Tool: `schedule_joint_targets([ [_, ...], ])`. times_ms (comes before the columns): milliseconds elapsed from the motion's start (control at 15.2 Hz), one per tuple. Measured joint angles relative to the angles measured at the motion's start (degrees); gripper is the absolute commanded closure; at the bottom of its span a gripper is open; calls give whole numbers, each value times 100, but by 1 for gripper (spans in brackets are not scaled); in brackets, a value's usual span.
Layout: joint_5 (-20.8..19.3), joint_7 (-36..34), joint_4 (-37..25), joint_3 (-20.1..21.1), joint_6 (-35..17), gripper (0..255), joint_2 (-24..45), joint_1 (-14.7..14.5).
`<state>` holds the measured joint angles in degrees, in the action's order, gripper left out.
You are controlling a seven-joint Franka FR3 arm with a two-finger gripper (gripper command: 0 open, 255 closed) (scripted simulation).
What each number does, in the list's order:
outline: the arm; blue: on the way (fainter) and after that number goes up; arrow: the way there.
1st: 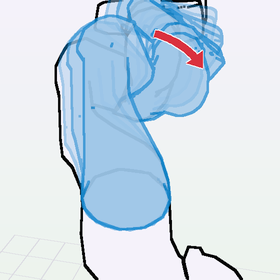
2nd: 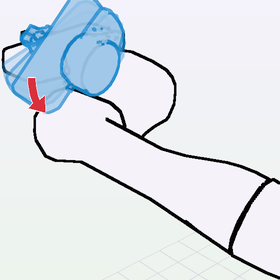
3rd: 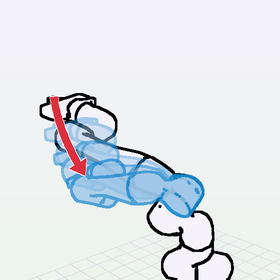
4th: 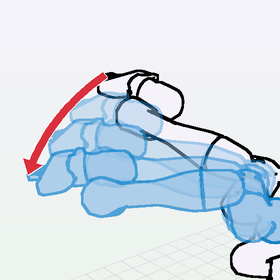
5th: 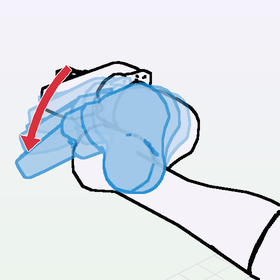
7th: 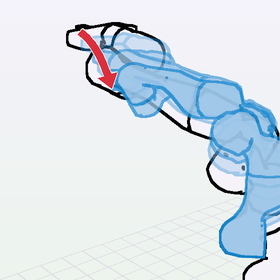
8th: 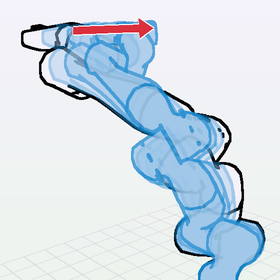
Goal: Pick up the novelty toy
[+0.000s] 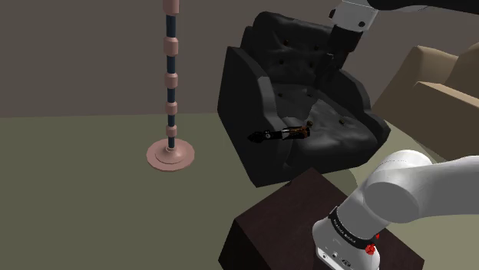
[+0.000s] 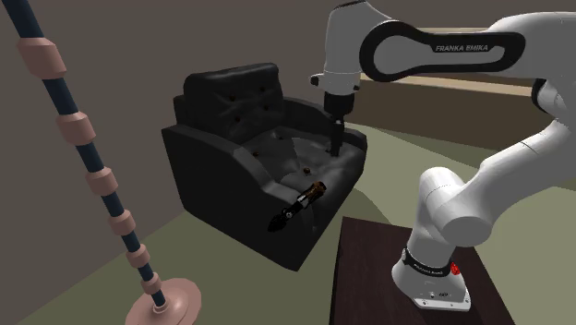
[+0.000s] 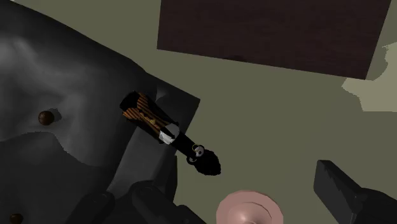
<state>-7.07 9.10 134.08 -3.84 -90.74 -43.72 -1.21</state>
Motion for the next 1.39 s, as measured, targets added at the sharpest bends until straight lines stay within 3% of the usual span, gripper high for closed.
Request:
schedule_joint_targets([
  [264, -53, 401, 266, -276, -384, 0, 69, -53],
  [660, -176, 1603, 954, -1104, -1557, 0, 447, -206],
  [924, -117, 2473, 1116, -1676, -2373, 0, 1055, -412],
  [1188, 138, 3485, 1102, -2295, -3139, 0, 1859, -717],
  [1386, 549, 4363, 1021, -2754, -3686, 0, 2575, -1021],
])
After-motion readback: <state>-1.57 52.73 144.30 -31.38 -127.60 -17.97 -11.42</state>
